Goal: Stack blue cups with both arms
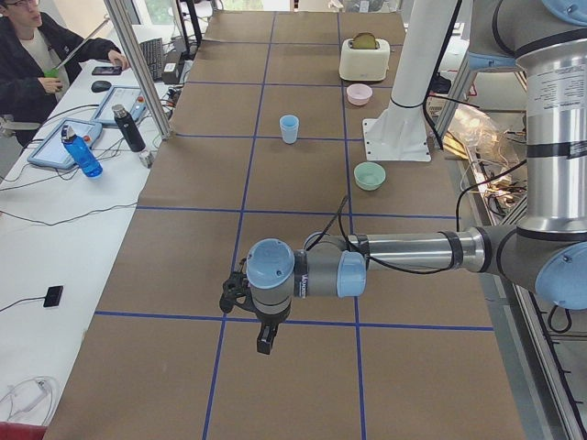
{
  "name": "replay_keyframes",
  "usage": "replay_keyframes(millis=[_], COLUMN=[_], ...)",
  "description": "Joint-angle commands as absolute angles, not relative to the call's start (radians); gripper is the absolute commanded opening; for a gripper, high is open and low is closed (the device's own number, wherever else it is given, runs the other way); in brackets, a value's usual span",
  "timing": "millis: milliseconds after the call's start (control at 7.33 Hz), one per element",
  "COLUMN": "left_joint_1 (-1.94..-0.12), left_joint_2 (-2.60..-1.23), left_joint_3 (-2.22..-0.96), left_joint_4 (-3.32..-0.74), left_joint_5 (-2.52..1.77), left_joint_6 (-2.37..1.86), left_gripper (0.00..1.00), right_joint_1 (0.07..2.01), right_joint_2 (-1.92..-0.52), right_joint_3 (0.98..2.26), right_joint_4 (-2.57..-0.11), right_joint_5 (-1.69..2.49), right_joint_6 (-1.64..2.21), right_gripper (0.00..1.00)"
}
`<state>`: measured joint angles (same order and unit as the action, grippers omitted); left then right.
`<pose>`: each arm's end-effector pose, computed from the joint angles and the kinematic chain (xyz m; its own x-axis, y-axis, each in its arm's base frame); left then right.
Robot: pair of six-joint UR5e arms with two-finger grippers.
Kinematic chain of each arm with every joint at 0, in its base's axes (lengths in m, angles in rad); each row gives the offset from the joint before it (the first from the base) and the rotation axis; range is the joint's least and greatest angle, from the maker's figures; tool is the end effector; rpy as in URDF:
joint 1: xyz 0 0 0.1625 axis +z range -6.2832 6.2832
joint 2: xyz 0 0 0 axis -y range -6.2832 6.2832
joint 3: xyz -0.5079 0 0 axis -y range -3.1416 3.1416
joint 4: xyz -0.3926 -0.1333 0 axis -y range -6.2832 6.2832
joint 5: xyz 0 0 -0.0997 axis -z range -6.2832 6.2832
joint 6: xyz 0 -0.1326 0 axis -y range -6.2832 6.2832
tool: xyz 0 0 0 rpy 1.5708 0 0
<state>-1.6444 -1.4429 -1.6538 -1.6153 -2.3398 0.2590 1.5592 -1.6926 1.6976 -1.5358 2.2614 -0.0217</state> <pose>-0.0724 -0.4229 0.7792 0.7116 0.2041 -0.6723 -0.1125 0.9776 0.1777 0.0438 -0.4351 0.7628 0.7701 -0.0561 0.6355 0.0283 0.9982 0.0538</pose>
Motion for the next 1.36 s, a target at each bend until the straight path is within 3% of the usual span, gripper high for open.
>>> replay_keyframes(millis=[0,1227], left_joint_1=[-1.644,-1.646], left_joint_2=[-1.443,-1.436], left_joint_3=[-1.652,-1.655], left_joint_4=[-1.615,-1.615], left_joint_5=[-2.339,-2.309], left_joint_6=[0.259,0.258], left_gripper=[0.99,0.99], right_joint_1=[1.559,1.56], right_joint_2=[-1.692,-1.694], right_joint_3=[1.698,1.695], right_joint_4=[-1.536,-1.536], right_joint_5=[2.276,2.276], right_joint_6=[-0.02,-0.021], right_gripper=[1.0,1.0])
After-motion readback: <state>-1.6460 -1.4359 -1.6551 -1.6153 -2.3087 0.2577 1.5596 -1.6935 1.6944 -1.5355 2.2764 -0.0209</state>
